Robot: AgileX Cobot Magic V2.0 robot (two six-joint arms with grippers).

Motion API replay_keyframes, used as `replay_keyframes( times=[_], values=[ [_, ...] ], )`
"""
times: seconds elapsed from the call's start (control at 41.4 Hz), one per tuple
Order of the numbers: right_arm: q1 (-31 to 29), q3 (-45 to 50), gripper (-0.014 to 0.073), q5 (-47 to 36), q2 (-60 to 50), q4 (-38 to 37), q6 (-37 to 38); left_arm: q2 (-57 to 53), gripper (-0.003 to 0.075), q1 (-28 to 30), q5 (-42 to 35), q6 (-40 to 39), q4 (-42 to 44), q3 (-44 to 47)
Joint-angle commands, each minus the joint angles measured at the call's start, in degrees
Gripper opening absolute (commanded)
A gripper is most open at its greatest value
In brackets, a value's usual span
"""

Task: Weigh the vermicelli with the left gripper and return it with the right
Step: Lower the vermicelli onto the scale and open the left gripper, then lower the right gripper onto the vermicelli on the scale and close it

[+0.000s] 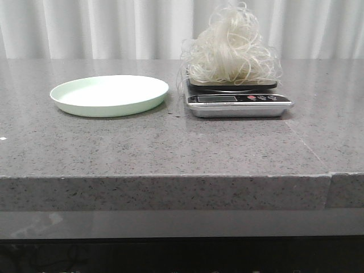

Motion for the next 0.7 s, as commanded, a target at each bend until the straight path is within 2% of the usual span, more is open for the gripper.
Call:
replay_keyframes(
  times=[0.0, 0.193, 0.507, 0.677],
  values=[
    [-0.4, -1.8, 0.0526, -4.5, 0.1, -0.7, -0.1, -7.7, 0.0505, -0.3, -1.9, -0.5, -1.4, 0.2],
    [-0.4, -1.8, 0.0526, -5.1, 0.1, -0.7, -0.1, -18.6, 0.0505, -0.3, -4.3, -0.5, -3.0, 10.4],
    [-0.2, -1.8, 0.0526, -6.6, 0.1, 0.9, -0.1, -38.4, 0.0505, -0.3, -14.0, -0.5, -2.8, 36.7],
    [-0.2, -1.8, 0.0526, -7.1, 0.1, 1.2, -0.1, -48.0, 0.0505, -0.3, -15.1, -0.4, -2.8, 47.9]
  ],
)
